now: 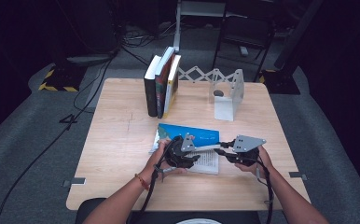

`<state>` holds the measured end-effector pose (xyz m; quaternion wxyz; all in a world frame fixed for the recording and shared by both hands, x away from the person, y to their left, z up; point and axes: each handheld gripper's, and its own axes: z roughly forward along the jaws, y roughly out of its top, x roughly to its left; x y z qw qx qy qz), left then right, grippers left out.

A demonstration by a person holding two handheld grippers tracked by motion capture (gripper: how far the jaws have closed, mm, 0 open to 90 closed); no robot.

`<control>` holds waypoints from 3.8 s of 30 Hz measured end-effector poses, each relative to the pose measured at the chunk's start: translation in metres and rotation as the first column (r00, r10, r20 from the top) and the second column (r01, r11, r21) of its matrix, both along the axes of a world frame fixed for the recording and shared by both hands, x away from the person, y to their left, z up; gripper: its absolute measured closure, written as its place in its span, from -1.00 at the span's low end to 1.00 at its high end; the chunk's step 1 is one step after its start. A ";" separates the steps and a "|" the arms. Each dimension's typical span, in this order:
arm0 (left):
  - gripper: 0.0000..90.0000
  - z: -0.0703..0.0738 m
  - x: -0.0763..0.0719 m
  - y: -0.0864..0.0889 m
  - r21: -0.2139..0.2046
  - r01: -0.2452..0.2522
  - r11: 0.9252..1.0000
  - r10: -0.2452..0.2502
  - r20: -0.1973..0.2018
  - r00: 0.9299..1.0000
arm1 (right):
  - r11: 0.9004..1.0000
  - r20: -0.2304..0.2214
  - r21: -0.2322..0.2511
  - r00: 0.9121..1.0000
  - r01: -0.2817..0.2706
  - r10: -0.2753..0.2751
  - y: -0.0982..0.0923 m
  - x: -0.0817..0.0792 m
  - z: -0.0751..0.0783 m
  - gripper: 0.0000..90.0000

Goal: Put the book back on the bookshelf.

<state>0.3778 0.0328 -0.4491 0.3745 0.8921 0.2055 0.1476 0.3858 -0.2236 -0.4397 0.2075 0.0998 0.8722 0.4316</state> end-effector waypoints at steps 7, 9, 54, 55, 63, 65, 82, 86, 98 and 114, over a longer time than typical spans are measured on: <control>0.36 -0.001 -0.003 -0.009 0.084 -0.047 0.995 0.041 0.065 0.997 | 1.000 0.007 -0.014 1.000 0.004 -0.004 0.013 -0.007 0.004 0.62; 0.46 -0.001 -0.003 -0.008 0.083 -0.038 0.996 0.032 0.073 0.997 | 1.000 0.006 -0.012 1.000 0.006 -0.006 0.015 -0.009 0.004 0.62; 0.77 0.033 0.006 0.040 -0.265 -0.026 0.964 0.048 0.076 0.996 | 0.987 -0.234 0.063 0.964 0.147 -0.128 -0.014 0.042 -0.050 -0.01; 0.77 0.034 0.006 0.040 -0.278 -0.027 0.960 0.049 0.071 0.996 | 0.986 -0.220 0.078 0.967 0.151 -0.130 -0.016 0.040 -0.046 0.01; 0.77 0.041 0.005 0.027 -0.305 0.012 0.952 -0.001 0.036 0.999 | 0.963 -0.183 0.196 0.972 0.184 -0.148 -0.032 0.032 -0.021 0.10; 0.76 0.042 0.005 0.021 -0.296 0.029 0.955 -0.021 0.032 0.999 | 0.961 -0.165 0.201 0.973 0.191 -0.159 -0.037 0.030 -0.017 0.10; 0.69 0.044 -0.010 0.036 -0.382 0.038 0.924 -0.044 -0.007 0.999 | 0.946 -0.067 0.278 0.986 0.166 -0.153 -0.033 0.008 0.022 0.22; 0.68 0.042 -0.013 0.043 -0.401 0.036 0.916 -0.042 -0.006 0.999 | 0.948 -0.039 0.288 0.991 0.137 -0.131 -0.024 0.002 0.032 0.22; 0.68 0.047 0.005 0.024 -0.446 0.125 0.886 -0.140 -0.001 0.990 | 0.929 -0.012 0.322 0.982 0.183 -0.189 -0.033 0.004 0.041 0.22; 0.61 0.051 -0.008 0.010 -0.457 0.199 0.867 -0.140 0.160 0.977 | 0.929 0.115 0.328 0.969 0.170 -0.218 -0.043 -0.010 0.078 0.29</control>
